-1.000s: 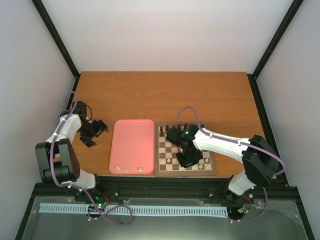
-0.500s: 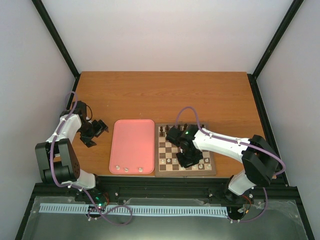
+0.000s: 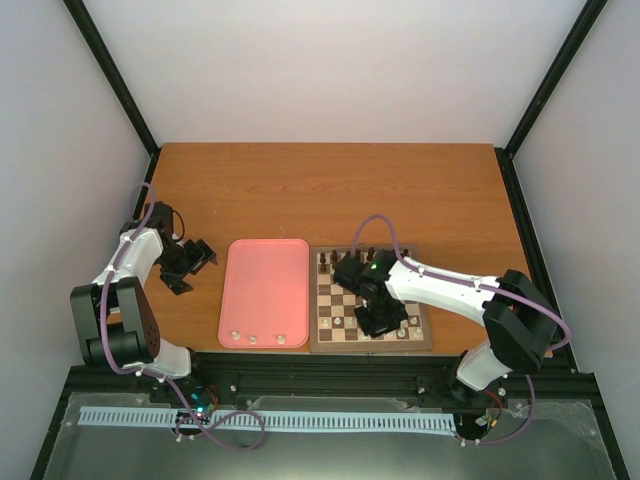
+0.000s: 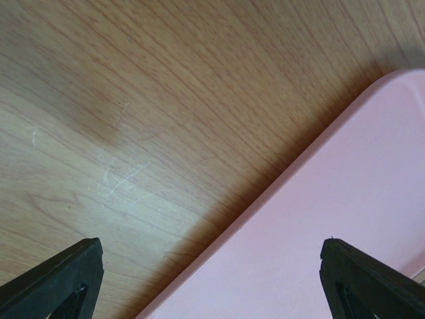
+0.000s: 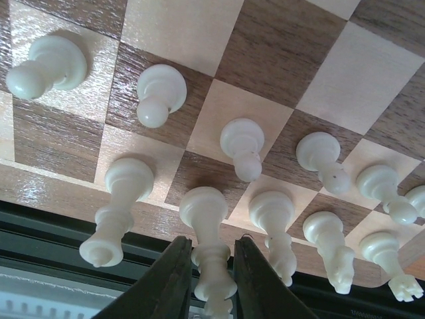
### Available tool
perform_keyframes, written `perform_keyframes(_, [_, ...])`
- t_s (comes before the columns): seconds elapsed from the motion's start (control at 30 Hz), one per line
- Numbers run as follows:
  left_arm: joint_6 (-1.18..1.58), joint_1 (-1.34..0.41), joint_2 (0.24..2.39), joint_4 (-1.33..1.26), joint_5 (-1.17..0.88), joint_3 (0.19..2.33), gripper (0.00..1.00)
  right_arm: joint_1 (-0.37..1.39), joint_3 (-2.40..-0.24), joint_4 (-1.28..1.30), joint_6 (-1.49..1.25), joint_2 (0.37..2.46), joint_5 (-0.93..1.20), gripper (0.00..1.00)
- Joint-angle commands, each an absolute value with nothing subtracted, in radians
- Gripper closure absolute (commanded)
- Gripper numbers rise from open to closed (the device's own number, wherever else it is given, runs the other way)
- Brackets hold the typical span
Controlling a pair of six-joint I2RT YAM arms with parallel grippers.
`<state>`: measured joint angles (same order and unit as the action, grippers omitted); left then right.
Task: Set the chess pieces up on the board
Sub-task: Place the chess piece on the chessboard.
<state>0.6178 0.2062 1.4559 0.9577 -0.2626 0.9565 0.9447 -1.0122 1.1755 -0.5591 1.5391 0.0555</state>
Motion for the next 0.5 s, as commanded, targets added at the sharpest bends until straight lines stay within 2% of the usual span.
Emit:
perform_keyframes(0.0, [0.626, 0.201, 1.454, 0.947, -0.264, 0.98, 0.0, 0.94, -1.009, 1.187, -0.569, 1.531, 0.037, 0.83])
perform_keyframes(0.47, [0.624, 0.201, 1.443, 0.95, -0.265, 0.977, 0.0, 0.94, -1.036, 1.175, -0.563, 1.538, 0.035, 0.81])
